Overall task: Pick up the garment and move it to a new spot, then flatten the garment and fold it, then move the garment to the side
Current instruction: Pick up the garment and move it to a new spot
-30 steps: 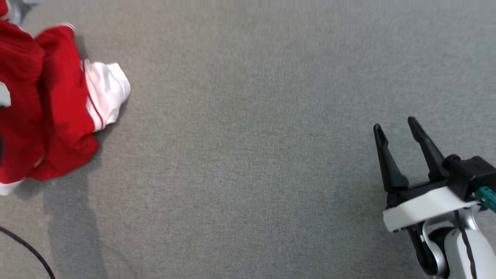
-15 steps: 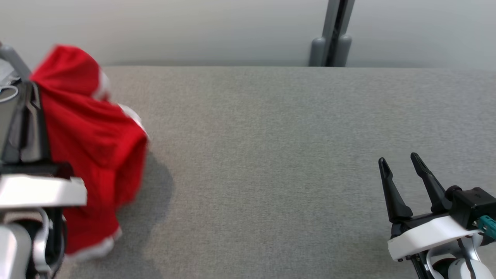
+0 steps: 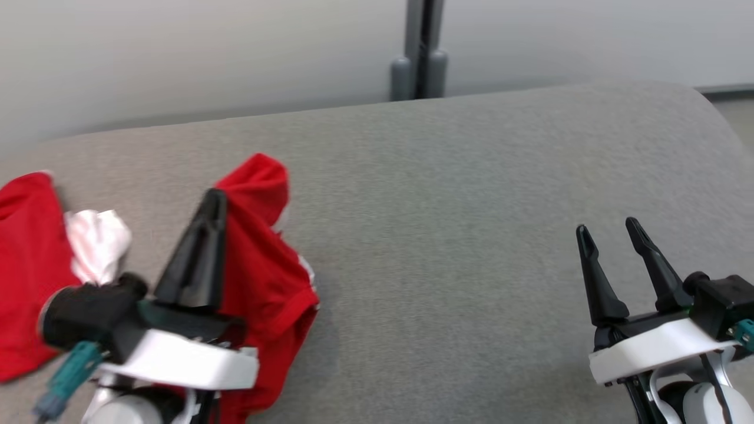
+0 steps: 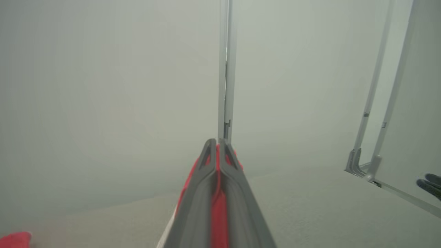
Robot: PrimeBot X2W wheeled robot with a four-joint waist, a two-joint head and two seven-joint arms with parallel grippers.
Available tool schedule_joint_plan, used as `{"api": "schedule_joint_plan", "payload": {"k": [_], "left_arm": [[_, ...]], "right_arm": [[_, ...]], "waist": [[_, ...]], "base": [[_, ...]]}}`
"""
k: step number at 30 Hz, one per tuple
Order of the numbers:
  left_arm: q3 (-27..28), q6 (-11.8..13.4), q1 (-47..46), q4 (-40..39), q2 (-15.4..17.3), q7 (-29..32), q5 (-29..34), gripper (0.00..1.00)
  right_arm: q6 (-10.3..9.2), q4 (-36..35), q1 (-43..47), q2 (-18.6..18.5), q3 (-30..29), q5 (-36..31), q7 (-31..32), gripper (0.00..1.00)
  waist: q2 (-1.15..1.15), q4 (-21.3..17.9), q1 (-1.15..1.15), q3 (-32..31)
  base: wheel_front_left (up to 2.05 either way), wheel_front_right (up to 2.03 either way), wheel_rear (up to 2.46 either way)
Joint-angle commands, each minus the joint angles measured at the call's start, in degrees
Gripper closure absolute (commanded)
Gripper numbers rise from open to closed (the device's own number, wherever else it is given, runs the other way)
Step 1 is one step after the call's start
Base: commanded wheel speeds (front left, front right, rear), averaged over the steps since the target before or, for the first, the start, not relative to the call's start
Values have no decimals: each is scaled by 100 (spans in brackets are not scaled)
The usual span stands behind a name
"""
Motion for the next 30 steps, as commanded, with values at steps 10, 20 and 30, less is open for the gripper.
{"api": "schedule_joint_plan", "payload": {"k": [10, 20, 30], "left_arm": [[-692, -635, -1379, 1207, -551, -2, -76, 100], [-950, -1410, -2693, 3871, -1038, -284, -340, 100], [-1126, -1640, -3088, 5027, -1297, -860, -230, 0]], "right_arm": [[1, 56, -253, -17, 0, 162, -222, 0], [1, 303, -428, -16, 67, 436, -587, 0], [1, 534, -538, -18, 72, 415, -716, 0]], "waist": [[0, -1490, 0, 757], [0, -2050, 0, 1410], [0, -1885, 0, 1352]], "base": [[0, 0, 0], [0, 0, 0], [0, 0, 0]]}}
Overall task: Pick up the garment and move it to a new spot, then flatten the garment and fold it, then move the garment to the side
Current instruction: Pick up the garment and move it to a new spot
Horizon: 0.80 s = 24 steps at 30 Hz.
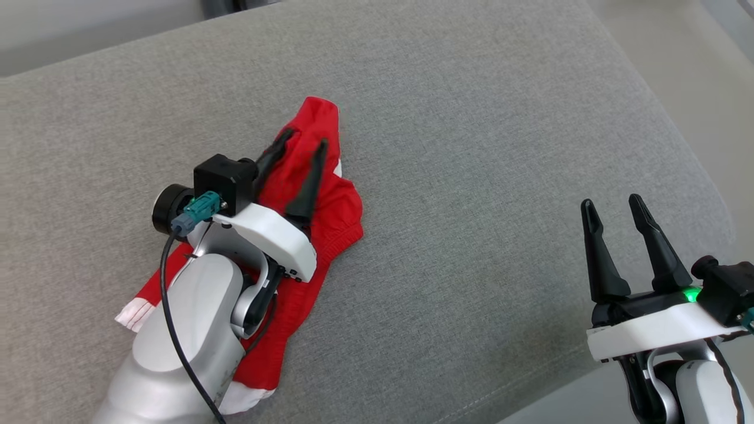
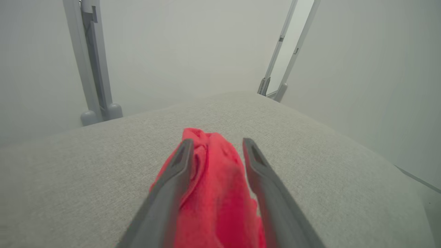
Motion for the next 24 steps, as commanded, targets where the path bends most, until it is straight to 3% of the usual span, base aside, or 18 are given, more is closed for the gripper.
{"api": "schedule_joint_plan", "payload": {"k": [1, 9, 18, 24], "left_arm": [[-12, -10, -63, -10, 6, -78, 45, 0], [199, 296, 426, -455, 145, -492, 55, 0], [751, 677, 1442, -1269, 791, -594, -132, 0], [1082, 924, 2111, -1769, 1153, -558, -262, 0]], "right_arm": [[1, 22, -54, -19, -19, -58, -47, 0], [1, 61, 110, -22, -214, -233, 107, 0], [1, -61, 275, -25, -275, -425, 318, 0], [1, -121, 420, -24, -272, -538, 469, 0]], "waist": [[0, 86, 0, -82], [0, 715, 0, -620], [0, 1417, 0, -1076], [0, 1659, 0, -1307]], "base": [[0, 0, 0], [0, 0, 0], [0, 0, 0], [0, 0, 0]]}}
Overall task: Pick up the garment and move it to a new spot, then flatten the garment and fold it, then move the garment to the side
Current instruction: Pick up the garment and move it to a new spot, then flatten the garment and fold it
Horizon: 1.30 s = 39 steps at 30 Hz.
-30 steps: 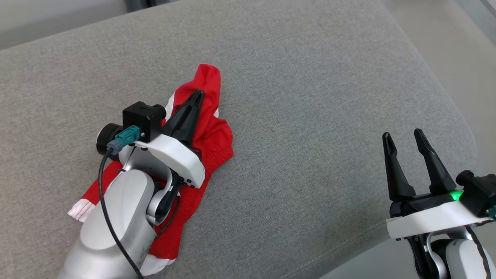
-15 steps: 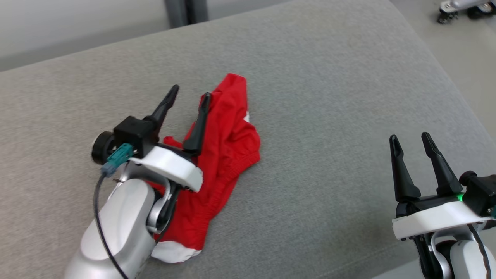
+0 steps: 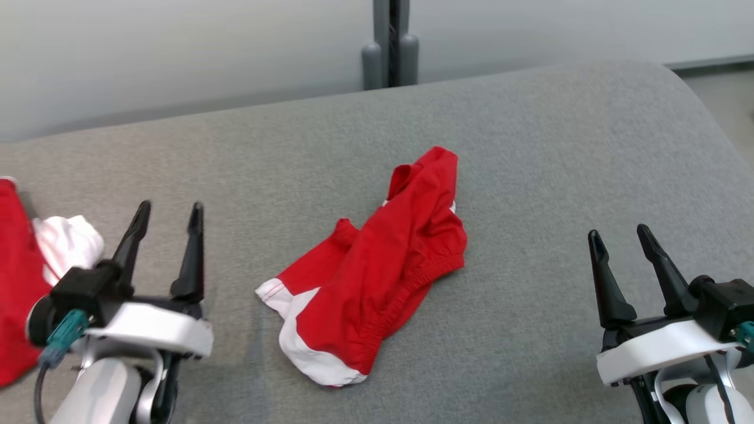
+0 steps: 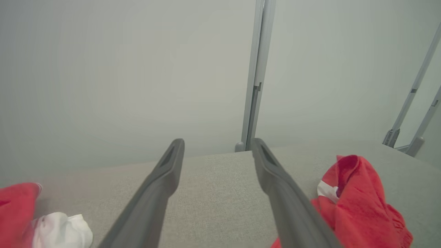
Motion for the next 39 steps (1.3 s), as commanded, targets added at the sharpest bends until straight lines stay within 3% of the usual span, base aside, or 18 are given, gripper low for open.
{"api": "schedule_joint_plan", "payload": {"k": [1, 8, 17, 39], "left_arm": [[63, 68, 140, -96, 76, 19, -41, 0], [161, 384, 992, -863, 338, 216, -48, 0], [83, 721, 1812, -1554, 385, 432, -51, 0], [-27, 868, 2068, -1702, 405, 563, -87, 0]], "right_arm": [[1, -31, 70, -27, -17, -41, 38, 0], [1, -53, 308, -27, 10, -84, 177, 0], [1, -209, 695, -27, -117, -161, 360, 0], [1, -653, 1171, -27, -359, -165, 572, 0]], "waist": [[0, 174, 0, -189], [0, 310, 0, -554], [0, 319, 0, -876], [0, 307, 0, -1048]], "base": [[0, 0, 0], [0, 0, 0], [0, 0, 0], [0, 0, 0]]}}
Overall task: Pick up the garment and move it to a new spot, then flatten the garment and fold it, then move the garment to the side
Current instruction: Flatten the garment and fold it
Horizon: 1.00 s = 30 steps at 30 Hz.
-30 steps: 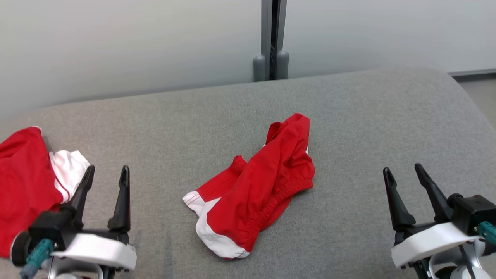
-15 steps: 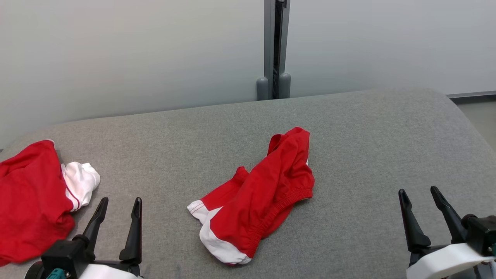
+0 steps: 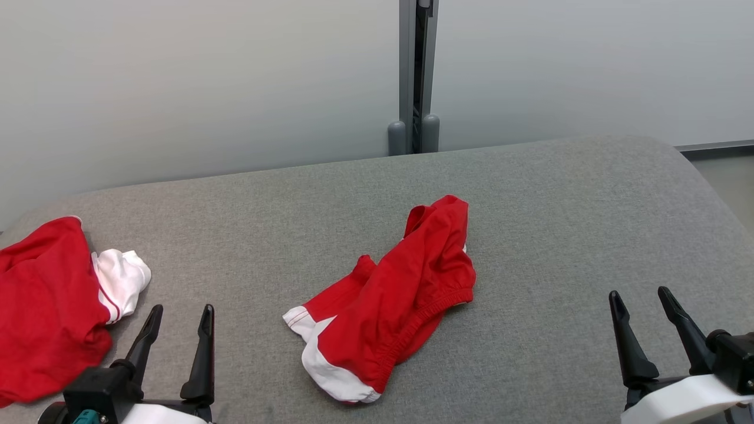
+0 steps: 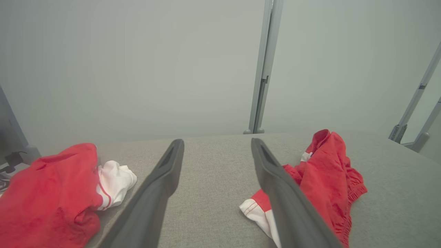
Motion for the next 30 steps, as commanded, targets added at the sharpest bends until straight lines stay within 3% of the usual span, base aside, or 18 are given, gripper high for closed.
{"api": "schedule_joint_plan", "payload": {"k": [1, 25, 30], "left_arm": [[-2, 31, 8, -10, 19, 17, -4, 0], [-34, 104, -86, -39, 66, 26, -10, 0], [-43, 97, -172, -43, 78, 48, 5, 0]], "right_arm": [[1, -12, 45, -25, -7, 21, 3, 0], [1, 7, 19, -26, -9, 38, -27, 0], [1, 112, -33, -22, 446, 155, 114, 0]], "waist": [[0, -8, 0, 4], [0, 50, 0, 41], [0, 144, 0, 111]], "base": [[0, 0, 0], [0, 0, 0], [0, 0, 0]]}}
